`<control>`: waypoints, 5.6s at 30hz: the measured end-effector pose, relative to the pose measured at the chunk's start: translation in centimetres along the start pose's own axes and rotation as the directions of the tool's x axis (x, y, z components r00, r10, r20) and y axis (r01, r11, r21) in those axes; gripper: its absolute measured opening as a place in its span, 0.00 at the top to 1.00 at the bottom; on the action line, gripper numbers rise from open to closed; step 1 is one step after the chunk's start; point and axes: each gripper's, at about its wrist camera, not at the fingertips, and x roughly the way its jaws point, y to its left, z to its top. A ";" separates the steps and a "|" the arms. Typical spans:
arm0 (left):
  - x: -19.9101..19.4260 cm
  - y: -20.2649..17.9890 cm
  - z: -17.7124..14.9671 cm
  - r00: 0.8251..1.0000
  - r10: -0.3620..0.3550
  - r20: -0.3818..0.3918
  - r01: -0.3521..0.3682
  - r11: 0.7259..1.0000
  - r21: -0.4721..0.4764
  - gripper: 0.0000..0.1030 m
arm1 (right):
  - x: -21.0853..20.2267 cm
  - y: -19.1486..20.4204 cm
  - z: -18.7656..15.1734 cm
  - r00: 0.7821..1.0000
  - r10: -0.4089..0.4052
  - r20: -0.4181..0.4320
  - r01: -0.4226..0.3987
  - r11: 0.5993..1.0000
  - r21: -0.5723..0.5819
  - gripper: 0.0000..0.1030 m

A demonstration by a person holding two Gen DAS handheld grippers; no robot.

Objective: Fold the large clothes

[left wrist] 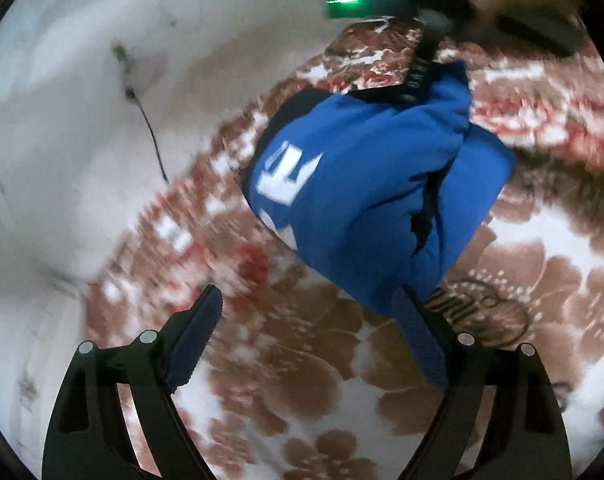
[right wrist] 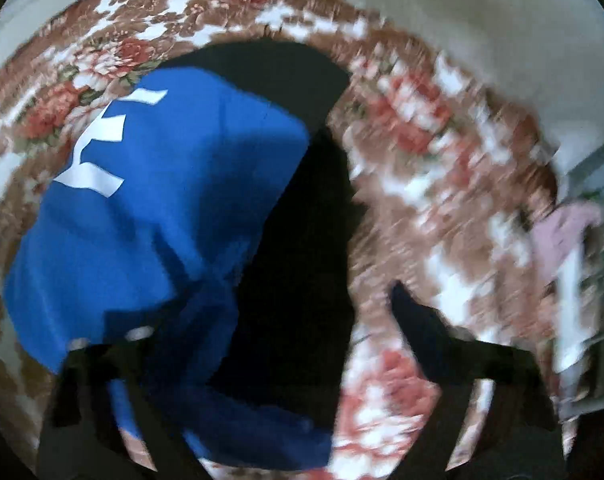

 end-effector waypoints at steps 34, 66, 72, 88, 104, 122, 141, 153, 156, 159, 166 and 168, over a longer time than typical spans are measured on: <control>17.4 8.0 10.2 0.856 -0.507 -0.101 0.401 0.774 -0.490 0.15 | -1.8 -0.9 -1.8 0.953 0.243 0.183 -0.243 0.970 -0.021 0.31; 17.1 7.4 9.4 0.869 -0.489 -0.075 0.396 0.778 -0.487 0.13 | 0.1 0.2 -1.0 0.801 0.596 0.060 -0.599 0.796 0.091 0.72; 14.9 9.1 10.1 0.895 -0.445 0.009 0.395 0.785 -0.476 0.13 | 0.0 -3.4 -3.7 0.725 0.665 0.180 -0.689 0.700 0.190 0.88; 13.9 4.3 13.1 0.877 -0.479 0.046 0.465 0.819 -0.336 0.13 | 3.3 -9.9 -13.4 0.756 0.593 0.275 -0.651 0.642 0.404 0.93; 19.7 0.4 11.2 0.883 -0.447 -0.144 0.385 0.865 -0.322 0.04 | -8.8 -6.0 -9.6 0.879 0.254 0.403 -0.374 0.893 0.251 0.12; 18.3 0.0 10.3 0.918 -0.386 -0.090 0.342 0.886 -0.312 0.04 | 5.5 -4.6 2.0 0.977 0.151 0.152 -0.198 0.906 0.375 0.18; 11.8 1.9 8.8 0.936 -0.352 -0.013 0.329 0.886 -0.326 0.05 | -1.7 -4.5 -2.4 0.971 0.053 0.232 -0.124 0.945 0.302 0.07; 13.6 3.5 4.2 0.828 -0.560 -0.030 0.452 0.698 -0.556 0.05 | 1.9 -6.3 -8.8 0.961 0.199 0.192 -0.263 0.868 0.421 0.05; 13.3 6.3 2.7 0.760 -0.648 0.050 0.512 0.551 -0.659 0.05 | 0.4 -9.1 -9.8 0.930 0.299 0.215 -0.367 0.791 0.490 0.05; 14.0 8.5 0.8 0.722 -0.687 0.076 0.504 0.448 -0.738 0.05 | -0.7 -10.9 -9.6 0.918 0.342 0.202 -0.397 0.777 0.488 0.05; 16.9 9.7 -1.6 0.653 -0.741 0.157 0.524 0.293 -0.800 0.05 | 1.1 -13.6 -8.2 0.875 0.447 0.186 -0.474 0.713 0.517 0.05; 17.9 9.8 -2.1 0.652 -0.737 0.178 0.522 0.266 -0.810 0.06 | 2.9 -13.5 -7.8 0.850 0.498 0.173 -0.506 0.678 0.533 0.05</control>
